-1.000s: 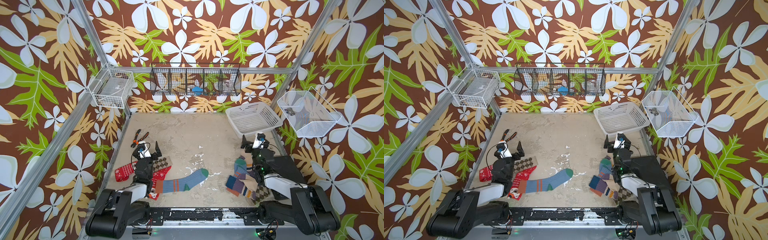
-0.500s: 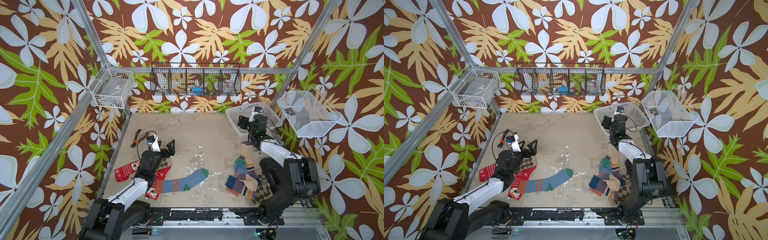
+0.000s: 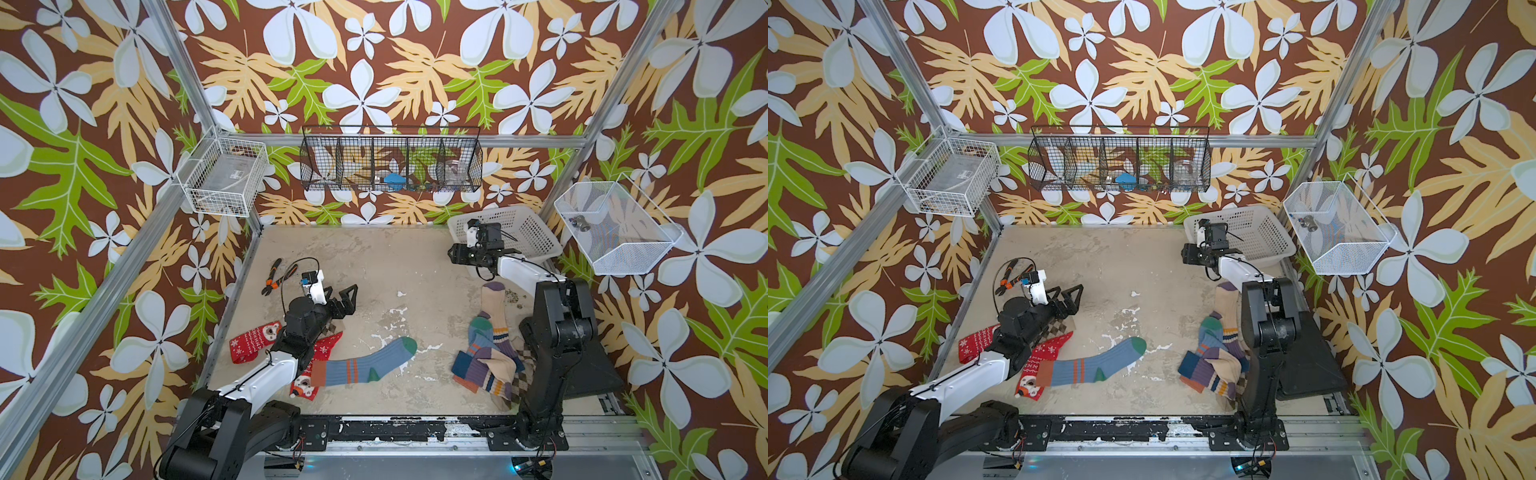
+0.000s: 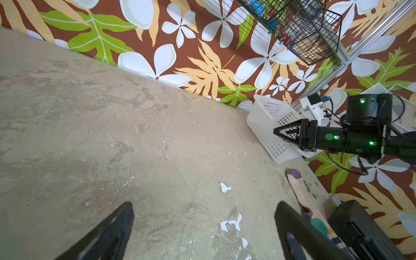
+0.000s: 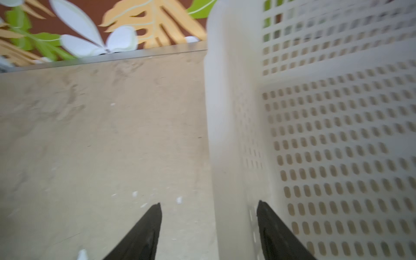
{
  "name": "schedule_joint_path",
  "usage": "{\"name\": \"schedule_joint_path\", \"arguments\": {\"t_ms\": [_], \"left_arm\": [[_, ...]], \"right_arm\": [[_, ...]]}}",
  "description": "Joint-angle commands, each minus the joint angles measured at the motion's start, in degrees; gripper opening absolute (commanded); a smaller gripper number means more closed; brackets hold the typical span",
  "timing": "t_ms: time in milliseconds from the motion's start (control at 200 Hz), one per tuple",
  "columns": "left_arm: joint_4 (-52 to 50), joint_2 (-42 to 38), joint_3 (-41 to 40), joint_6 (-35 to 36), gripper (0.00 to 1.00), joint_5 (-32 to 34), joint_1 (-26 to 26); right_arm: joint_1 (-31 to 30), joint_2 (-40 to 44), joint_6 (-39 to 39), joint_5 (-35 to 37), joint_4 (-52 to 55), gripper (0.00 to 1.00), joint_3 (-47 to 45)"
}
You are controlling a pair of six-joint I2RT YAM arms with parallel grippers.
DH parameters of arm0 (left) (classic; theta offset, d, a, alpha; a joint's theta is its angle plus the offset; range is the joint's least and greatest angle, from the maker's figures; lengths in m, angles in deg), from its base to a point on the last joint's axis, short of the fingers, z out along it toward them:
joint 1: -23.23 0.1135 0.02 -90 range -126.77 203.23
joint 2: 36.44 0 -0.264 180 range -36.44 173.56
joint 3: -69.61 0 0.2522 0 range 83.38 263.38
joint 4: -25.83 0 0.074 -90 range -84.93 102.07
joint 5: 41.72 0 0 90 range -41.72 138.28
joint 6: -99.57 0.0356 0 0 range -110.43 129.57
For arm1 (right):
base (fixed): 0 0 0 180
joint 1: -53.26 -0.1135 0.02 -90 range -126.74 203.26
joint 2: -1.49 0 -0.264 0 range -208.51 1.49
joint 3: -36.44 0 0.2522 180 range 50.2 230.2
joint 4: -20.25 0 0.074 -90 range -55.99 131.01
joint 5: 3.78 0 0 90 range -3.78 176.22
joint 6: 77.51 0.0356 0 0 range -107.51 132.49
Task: Place the socks together as a pair
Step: Move the bin to the center of the board, then flatten out the sock at the center of the board.
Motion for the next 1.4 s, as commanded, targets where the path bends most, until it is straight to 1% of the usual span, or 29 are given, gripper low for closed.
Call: {"name": "schedule_joint_path", "arguments": {"t_ms": [0,45,170,280,495,550,596,661,766,851,941,1016,1141,1206,1296,1396], "left_arm": [[-0.8,-0.58,0.03,-0.06,1.0,-0.94,-0.01],[-1.05,-0.8,-0.29,-0.06,1.0,-0.74,-0.03],[-1.5,-1.17,-0.51,0.01,1.0,-0.45,-0.01],[-1.98,-1.66,-0.34,0.11,1.0,-0.22,-0.05],[-1.99,-0.48,-0.28,0.03,1.0,-0.11,-0.04],[-1.7,0.13,-0.13,-0.36,1.0,-0.48,-0.03],[-1.49,0.73,0.08,-0.69,1.0,-1.07,0.0],[-0.98,1.83,0.42,-1.3,1.0,-2.3,-0.01],[0.36,3.31,0.55,-2.37,1.0,-4.23,-0.3],[0.01,4.28,1.25,-2.44,1.0,-5.11,-1.29],[-3.85,4.49,2.19,-1.58,1.0,-3.03,-3.03],[-6.5,4.13,1.79,-1.04,1.0,-0.74,-4.21],[-6.82,3.09,-0.79,-1.36,1.0,-0.1,-4.42],[-7.28,2.26,-1.65,-1.31,1.0,-0.11,-4.53],[-8.06,0.79,-2.24,-1.26,1.0,-0.19,-4.73],[-8.79,-0.43,-2.26,-1.03,1.0,-0.19,-4.95]], "right_arm": [[-3.89,-2.85,4.5,-16.73,-0.31,0.66,2.27],[-6.17,-4.66,5.37,-18.01,-0.72,0.66,4.24],[-12.44,-11.08,6.92,-18.06,0.52,0.66,12.64],[-16.42,-16.26,8.85,-18.75,0.46,0.64,20.35],[-20.21,-24.76,12.28,-20.83,1.08,0.64,35.37],[-20.53,-25.17,12.29,-21.38,1.66,0.64,38.04],[-20.54,-23.51,11.93,-21.29,1.61,0.64,37.58],[-20.39,-17.9,10.3,-19.3,0.2,0.63,32.64],[-19.35,-4.32,8.43,-14.95,-5.11,0.64,18.12],[-18.22,6.08,5.91,-11.51,-4.59,0.64,7.75],[-18.16,15.32,2.0,-8.22,-0.51,0.63,-2.23],[-18.49,21.48,1.32,-6.91,0.64,0.61,-12.12],[-19.73,29.66,1.58,-2.57,-0.75,0.6,-29.2],[-19.92,32.75,2.92,-1.77,-3.14,0.59,-36.46],[-20.03,35.11,5.53,-3.43,-7.34,0.58,-44.45],[-21.87,34.67,9.02,-6.14,-12.88,0.58,-49.27]]}}
